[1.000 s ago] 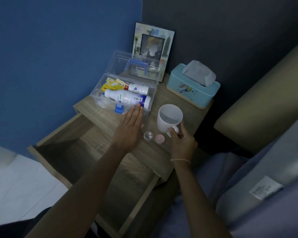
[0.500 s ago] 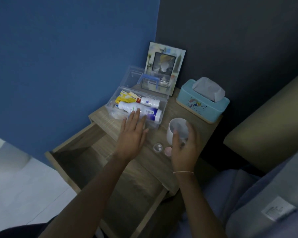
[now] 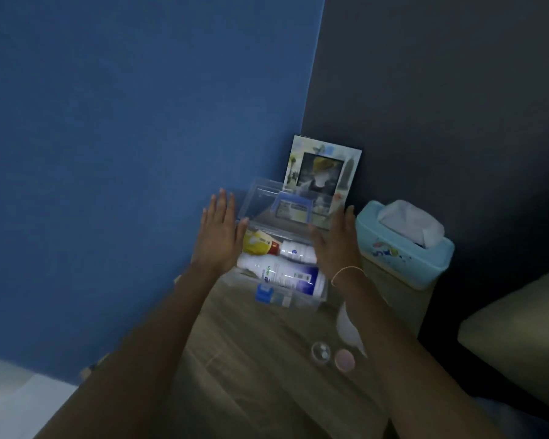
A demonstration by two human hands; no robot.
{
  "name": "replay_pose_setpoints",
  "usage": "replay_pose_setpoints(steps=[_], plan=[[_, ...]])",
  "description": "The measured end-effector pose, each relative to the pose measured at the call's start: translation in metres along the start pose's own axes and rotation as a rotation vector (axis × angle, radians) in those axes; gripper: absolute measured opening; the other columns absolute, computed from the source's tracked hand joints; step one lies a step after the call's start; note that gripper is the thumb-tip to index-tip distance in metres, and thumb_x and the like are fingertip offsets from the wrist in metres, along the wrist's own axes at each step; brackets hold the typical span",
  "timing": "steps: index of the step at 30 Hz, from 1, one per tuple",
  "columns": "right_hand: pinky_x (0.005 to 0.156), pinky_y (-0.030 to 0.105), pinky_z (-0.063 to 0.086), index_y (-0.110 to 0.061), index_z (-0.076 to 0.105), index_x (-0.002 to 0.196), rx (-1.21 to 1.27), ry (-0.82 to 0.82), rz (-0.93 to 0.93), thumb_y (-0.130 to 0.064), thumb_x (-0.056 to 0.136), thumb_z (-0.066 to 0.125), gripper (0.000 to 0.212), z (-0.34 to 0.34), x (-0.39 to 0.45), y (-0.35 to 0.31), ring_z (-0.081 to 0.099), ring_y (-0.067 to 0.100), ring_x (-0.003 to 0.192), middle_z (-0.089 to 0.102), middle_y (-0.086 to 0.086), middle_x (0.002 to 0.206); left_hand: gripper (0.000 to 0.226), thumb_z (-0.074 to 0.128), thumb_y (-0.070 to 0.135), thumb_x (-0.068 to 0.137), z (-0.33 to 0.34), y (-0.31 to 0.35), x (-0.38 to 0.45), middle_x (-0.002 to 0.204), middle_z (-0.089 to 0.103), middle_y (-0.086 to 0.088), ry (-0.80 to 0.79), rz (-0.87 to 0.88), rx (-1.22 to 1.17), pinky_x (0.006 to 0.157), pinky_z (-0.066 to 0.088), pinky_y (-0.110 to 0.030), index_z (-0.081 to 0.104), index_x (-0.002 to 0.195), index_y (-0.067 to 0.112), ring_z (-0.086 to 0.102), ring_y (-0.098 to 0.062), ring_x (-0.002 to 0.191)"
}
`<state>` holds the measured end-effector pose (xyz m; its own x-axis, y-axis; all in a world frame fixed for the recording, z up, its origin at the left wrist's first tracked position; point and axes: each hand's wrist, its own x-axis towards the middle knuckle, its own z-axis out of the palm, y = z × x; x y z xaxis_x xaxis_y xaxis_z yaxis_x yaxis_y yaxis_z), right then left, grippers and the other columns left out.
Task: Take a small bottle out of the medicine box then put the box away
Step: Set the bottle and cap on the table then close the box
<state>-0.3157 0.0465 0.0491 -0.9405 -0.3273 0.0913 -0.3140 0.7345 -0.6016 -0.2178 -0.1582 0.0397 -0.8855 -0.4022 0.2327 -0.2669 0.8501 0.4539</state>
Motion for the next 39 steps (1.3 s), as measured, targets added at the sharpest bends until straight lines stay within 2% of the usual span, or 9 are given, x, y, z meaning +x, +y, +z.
replay_pose_setpoints(steps=[8,14,21,24,26,28,31,36,39], plan=[[0.119,0.037,0.013,-0.001,-0.004,0.15,0.104,-0.087,0.243,-0.048,0.099,0.037,0.081,0.024,0.025,-0.001,0.007,0.031,0.149,-0.007,0.019,0.161,0.061,0.025,0.036,0.103,0.015,-0.004,0.048,0.161,0.005,-0.014,-0.2,-0.099,-0.195,0.118,0.005,-0.032,0.006,0.15,0.003,0.007,-0.025,0.148],[0.08,0.022,0.032,-0.002,0.041,0.138,0.441,0.028,0.452,-0.036,0.098,0.044,0.052,0.019,0.04,-0.003,0.053,0.027,0.113,0.051,0.016,0.137,0.059,0.028,0.034,0.103,0.022,0.005,0.049,0.157,0.02,-0.017,-0.308,-0.209,-0.389,0.117,0.016,-0.034,0.012,0.15,0.002,0.022,-0.028,0.144],[0.107,0.039,0.041,-0.003,0.051,0.133,0.785,0.093,0.599,-0.045,0.099,0.038,0.055,-0.002,0.044,-0.003,0.052,0.032,0.124,0.054,0.018,0.138,0.057,0.029,0.037,0.103,0.01,0.011,0.048,0.157,0.024,-0.013,-0.221,-0.342,-0.617,0.113,0.018,-0.027,0.018,0.15,0.007,0.024,-0.025,0.144],[0.101,0.043,0.047,-0.016,0.05,0.138,1.013,0.127,0.594,-0.061,0.094,0.035,0.065,-0.011,0.031,-0.005,0.059,0.026,0.112,0.062,0.008,0.124,0.052,0.027,0.041,0.102,0.002,0.005,0.041,0.15,0.039,-0.009,-0.097,-0.359,-0.686,0.105,0.021,-0.017,0.036,0.144,0.011,0.035,-0.023,0.138],[0.094,0.037,0.05,-0.021,0.049,0.138,1.119,0.096,0.511,-0.065,0.093,0.029,0.066,-0.017,0.021,-0.005,0.061,0.02,0.105,0.064,0.0,0.112,0.054,0.024,0.048,0.1,-0.006,0.002,0.037,0.142,0.05,-0.008,-0.055,-0.404,-0.831,0.113,0.026,-0.027,0.049,0.137,0.016,0.045,-0.022,0.132],[0.091,0.035,0.049,-0.022,0.059,0.128,1.129,0.068,0.46,-0.067,0.093,0.026,0.066,-0.021,0.011,-0.003,0.061,0.016,0.101,0.065,-0.005,0.104,0.054,0.02,0.055,0.098,-0.013,0.002,0.03,0.125,0.062,-0.001,-0.052,-0.448,-0.947,0.104,0.04,-0.034,0.062,0.119,0.027,0.057,-0.016,0.115],[0.085,0.031,0.051,-0.029,0.068,0.097,1.123,0.068,0.443,-0.063,0.093,0.035,0.048,-0.026,-0.005,-0.006,0.064,0.012,0.093,0.069,-0.01,0.091,0.05,0.017,0.062,0.095,-0.023,0.004,0.013,0.088,0.063,0.019,-0.022,-0.472,-0.989,0.072,0.041,-0.02,0.061,0.084,0.041,0.058,0.004,0.082],[0.083,0.031,0.05,-0.029,0.065,0.081,0.838,0.071,0.37,-0.052,0.08,0.063,0.024,-0.028,-0.038,0.001,0.064,0.01,0.087,0.069,-0.01,0.088,0.054,0.021,0.067,0.092,-0.031,-0.001,-0.02,0.117,0.06,0.008,-0.06,-0.498,-1.024,0.097,0.041,-0.028,0.062,0.103,0.033,0.057,-0.008,0.106],[0.086,0.034,0.052,-0.024,0.069,0.101,0.661,0.029,0.251,-0.042,0.079,0.071,0.029,-0.022,-0.058,0.006,0.066,0.011,0.096,0.071,-0.004,0.103,0.064,0.023,0.064,0.093,-0.029,-0.006,-0.04,0.12,0.066,-0.001,-0.095,-0.468,-0.919,0.098,0.044,-0.031,0.067,0.113,0.022,0.061,-0.014,0.11]])
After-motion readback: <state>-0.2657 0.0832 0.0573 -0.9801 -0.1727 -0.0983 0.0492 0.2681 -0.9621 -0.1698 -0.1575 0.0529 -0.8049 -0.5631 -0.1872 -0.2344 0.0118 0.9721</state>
